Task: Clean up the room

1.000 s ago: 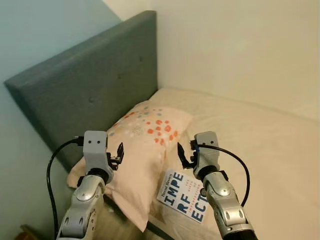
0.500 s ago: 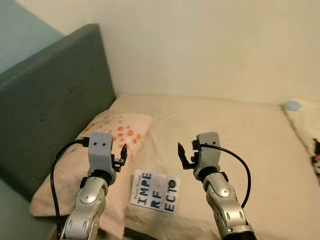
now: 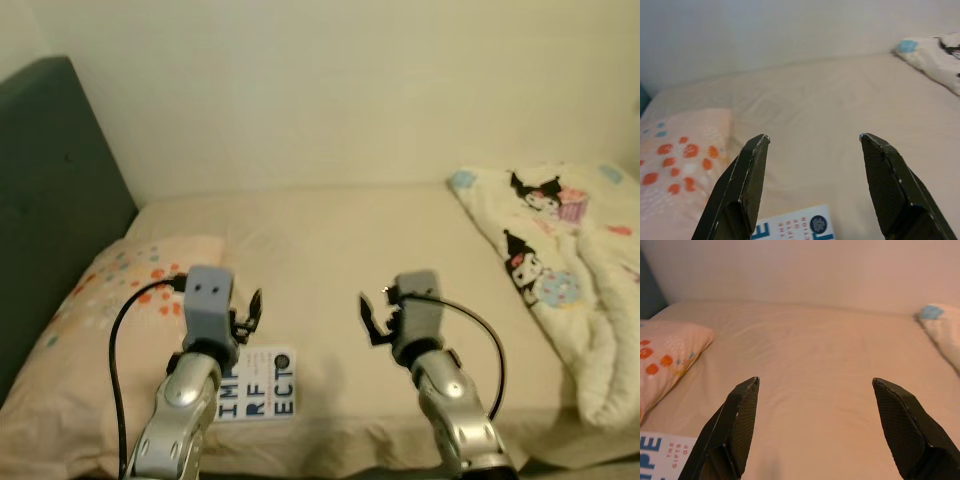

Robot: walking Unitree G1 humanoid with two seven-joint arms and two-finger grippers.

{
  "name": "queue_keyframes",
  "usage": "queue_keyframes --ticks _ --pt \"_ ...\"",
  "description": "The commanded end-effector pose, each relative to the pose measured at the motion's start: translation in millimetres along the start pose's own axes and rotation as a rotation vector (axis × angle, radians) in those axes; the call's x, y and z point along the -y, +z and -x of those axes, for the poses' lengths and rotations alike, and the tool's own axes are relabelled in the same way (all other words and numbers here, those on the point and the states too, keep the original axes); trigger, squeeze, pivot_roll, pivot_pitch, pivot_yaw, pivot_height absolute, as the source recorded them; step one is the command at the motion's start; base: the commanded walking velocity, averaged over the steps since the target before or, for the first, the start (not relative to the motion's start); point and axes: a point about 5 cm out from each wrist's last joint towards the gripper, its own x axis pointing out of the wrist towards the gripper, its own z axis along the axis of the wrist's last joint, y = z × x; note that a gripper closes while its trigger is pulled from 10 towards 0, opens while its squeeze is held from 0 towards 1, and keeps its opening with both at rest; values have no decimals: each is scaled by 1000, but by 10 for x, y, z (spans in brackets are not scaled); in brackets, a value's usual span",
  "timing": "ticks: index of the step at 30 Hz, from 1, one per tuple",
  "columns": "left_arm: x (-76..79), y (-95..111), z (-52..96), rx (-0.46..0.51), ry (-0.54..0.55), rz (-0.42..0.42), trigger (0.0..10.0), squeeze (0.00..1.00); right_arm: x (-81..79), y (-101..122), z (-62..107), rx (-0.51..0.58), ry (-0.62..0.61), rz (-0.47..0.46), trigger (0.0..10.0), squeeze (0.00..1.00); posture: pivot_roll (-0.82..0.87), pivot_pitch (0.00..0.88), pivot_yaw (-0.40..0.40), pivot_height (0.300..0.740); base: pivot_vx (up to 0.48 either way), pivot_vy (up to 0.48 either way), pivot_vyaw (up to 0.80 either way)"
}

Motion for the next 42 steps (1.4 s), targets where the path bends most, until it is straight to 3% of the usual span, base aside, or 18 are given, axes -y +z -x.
queue_keyframes --ticks 1,9,11,14,17,21,26,30,42 --pt "-17 -62 26 -27 -5 -6 10000 0 -52 -102 32 -48 17 -31 10000 0 -55 91 9 740 0 0 -800" --pt "-7 -111 27 -44 3 -33 10000 0 -64 -120 40 -51 21 -15 10000 0 -57 93 11 740 0 0 -800" --pt "4 -118 20 -43 9 -36 10000 0 -20 -143 52 -52 -4 47 10000 0 -57 93 11 740 0 0 -800" --pt "11 -125 15 -47 10 -25 10000 0 -2 -157 55 -54 -11 59 10000 0 -60 90 16 740 0 0 -800" --pt "17 -141 11 -63 14 -2 10000 0 12 -163 61 -55 -10 51 10000 0 -62 91 18 740 0 0 -800" --pt "14 -193 17 -106 11 -79 10000 0 6 -143 71 -48 -20 -13 10000 0 -65 92 22 740 0 0 -800" --pt "23 -223 28 -130 -12 -78 10000 0 14 -111 67 -37 -34 -27 10000 0 -65 97 21 740 0 0 -800" --pt "26 -217 26 -117 -13 -117 10000 0 19 -100 56 -31 -33 -16 10000 0 -65 97 21 740 0 0 -800" --pt "35 -174 26 -76 -8 -104 10000 0 -11 -133 61 -52 -19 -37 10000 0 -66 104 20 740 0 0 -800"
